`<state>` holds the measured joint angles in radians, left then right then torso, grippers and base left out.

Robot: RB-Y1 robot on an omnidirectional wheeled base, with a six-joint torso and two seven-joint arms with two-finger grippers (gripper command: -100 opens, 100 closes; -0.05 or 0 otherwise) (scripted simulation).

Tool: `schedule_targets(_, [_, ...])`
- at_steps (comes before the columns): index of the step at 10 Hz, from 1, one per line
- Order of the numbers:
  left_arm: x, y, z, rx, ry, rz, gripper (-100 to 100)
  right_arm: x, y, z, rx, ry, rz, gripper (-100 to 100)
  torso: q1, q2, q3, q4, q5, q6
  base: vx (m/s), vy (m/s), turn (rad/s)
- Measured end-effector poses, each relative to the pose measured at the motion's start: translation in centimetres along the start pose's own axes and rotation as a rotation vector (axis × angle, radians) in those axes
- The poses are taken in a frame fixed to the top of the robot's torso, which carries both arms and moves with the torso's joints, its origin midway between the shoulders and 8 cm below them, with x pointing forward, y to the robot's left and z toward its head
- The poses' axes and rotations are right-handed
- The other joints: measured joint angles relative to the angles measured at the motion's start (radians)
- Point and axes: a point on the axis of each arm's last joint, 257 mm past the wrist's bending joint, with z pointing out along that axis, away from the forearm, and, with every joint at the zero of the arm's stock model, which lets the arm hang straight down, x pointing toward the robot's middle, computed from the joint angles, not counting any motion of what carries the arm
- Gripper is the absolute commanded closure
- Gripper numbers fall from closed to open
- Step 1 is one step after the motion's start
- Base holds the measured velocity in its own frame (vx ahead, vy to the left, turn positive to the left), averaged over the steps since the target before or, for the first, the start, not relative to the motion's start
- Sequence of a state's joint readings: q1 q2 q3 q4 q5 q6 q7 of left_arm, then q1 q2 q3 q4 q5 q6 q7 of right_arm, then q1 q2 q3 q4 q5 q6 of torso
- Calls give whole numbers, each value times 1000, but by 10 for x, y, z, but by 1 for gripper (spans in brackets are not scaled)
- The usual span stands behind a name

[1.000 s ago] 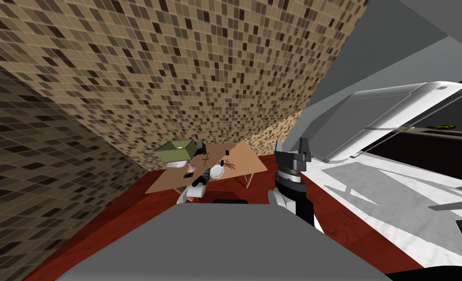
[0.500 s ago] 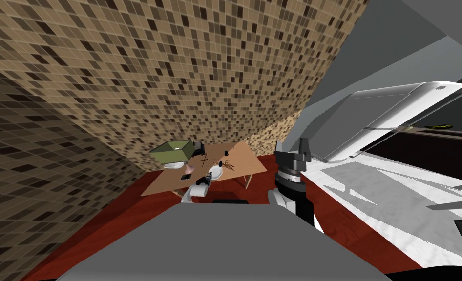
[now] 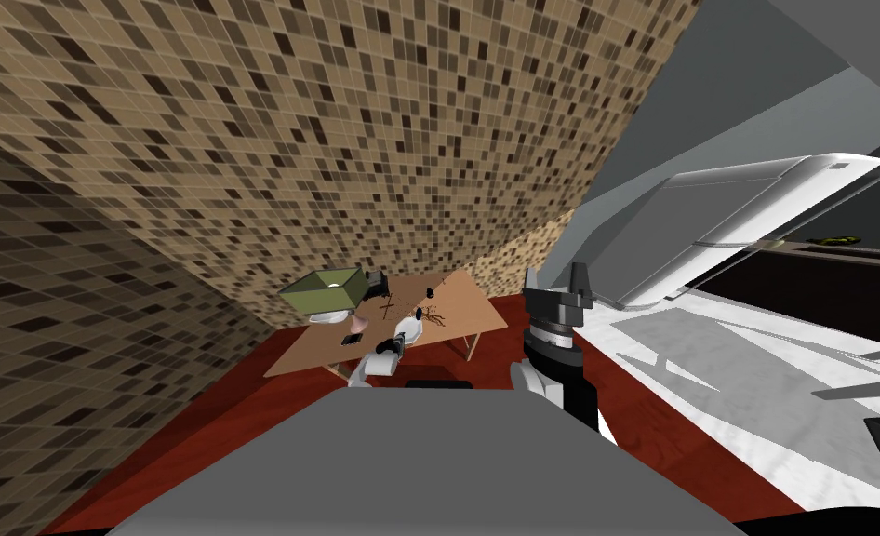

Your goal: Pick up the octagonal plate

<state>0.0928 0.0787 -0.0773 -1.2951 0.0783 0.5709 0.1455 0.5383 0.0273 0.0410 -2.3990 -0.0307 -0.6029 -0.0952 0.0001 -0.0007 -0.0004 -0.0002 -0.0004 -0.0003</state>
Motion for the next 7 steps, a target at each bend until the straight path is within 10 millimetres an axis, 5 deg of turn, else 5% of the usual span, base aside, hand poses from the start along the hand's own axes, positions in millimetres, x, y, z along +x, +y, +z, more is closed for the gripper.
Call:
schedule_targets(5, [-3, 9, 11, 2, -4, -6, -100, 0, 0, 0, 0, 0, 0, 0, 0, -1, 0, 0, 0, 0, 23, 5, -13])
schedule_targets(6, [-3, 9, 11, 3, -4, -6, 100, 0, 0, 0, 0, 0, 0, 0, 0, 0, 0, 0, 0, 0, 0, 0, 0])
schedule_targets(7, [-3, 12, 11, -2, -4, -7, 100, 0, 0, 0, 0, 0, 0, 0, 0, 0, 1, 1, 0, 0, -25, -10, 13])
